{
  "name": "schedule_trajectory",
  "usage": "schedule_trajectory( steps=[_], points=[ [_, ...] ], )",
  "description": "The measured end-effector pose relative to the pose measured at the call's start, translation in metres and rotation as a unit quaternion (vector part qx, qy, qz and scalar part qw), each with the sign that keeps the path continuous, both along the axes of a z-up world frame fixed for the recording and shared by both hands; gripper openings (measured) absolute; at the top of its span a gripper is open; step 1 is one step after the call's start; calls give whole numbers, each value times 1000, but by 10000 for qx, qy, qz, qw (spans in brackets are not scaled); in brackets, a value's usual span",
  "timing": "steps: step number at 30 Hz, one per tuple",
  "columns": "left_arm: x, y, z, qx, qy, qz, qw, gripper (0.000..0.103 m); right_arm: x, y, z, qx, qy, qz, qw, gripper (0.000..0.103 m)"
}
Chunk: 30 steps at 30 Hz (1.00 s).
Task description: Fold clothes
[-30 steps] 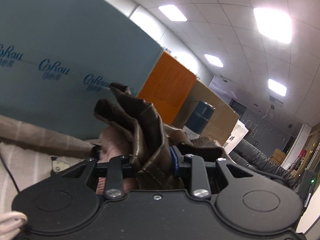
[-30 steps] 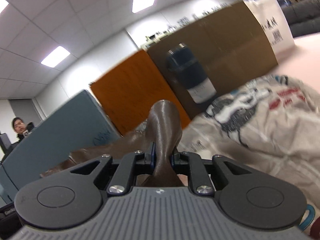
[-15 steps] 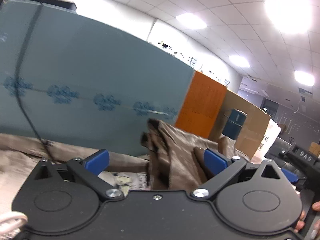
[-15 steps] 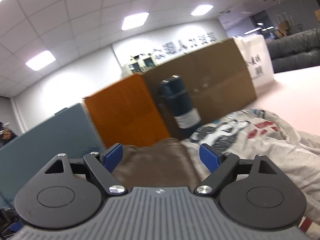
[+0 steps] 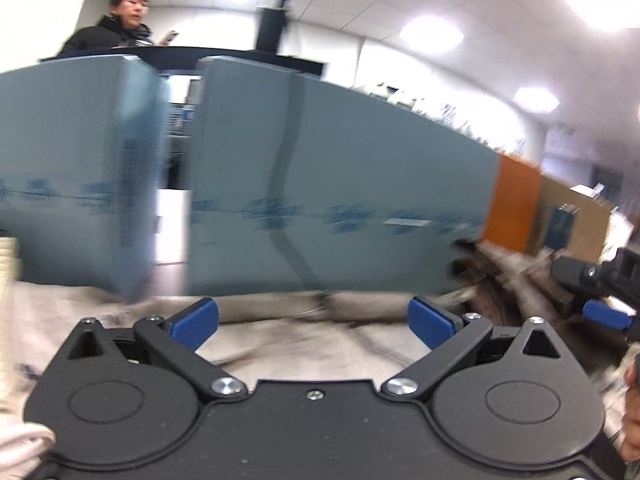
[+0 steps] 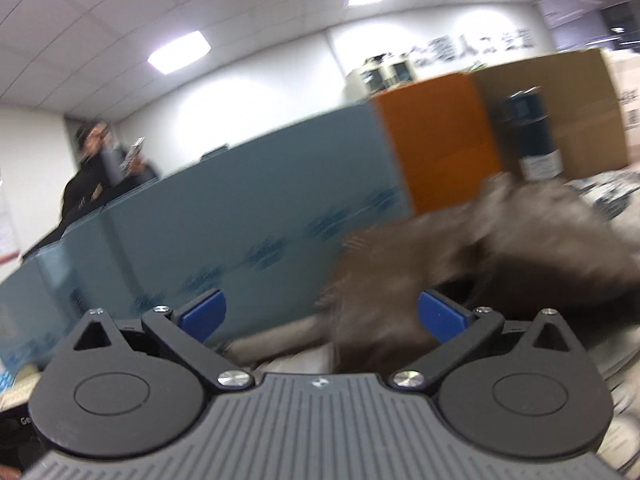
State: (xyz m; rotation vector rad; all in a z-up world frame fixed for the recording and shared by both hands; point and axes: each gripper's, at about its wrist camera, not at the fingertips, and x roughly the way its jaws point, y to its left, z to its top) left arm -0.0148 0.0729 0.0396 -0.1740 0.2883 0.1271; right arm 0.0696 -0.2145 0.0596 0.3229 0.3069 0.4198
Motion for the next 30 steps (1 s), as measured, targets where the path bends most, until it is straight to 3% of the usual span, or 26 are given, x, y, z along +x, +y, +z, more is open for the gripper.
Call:
schedule_trajectory(
  steps=[3,7,13,20,30],
  points=[
    [-16,30,-10,235,290,505,9980,103,-6,42,-12,-173,176,347,9991,103],
    [-31,67,-26,255,598,1070,9921,103,-9,90,-29,-450,441,706,9955,103],
    [-34,94,-42,170,703,1428,9871,103,-12,140,-51,-1292,426,858,9870,103],
    [-25,110,-59,-124,969,1450,9846,103,-2,169,-69,-2023,472,896,9741,103],
    [-13,110,-66,-157,1296,1394,9816,103,16,174,-79,-2114,934,747,9700,103]
  ],
)
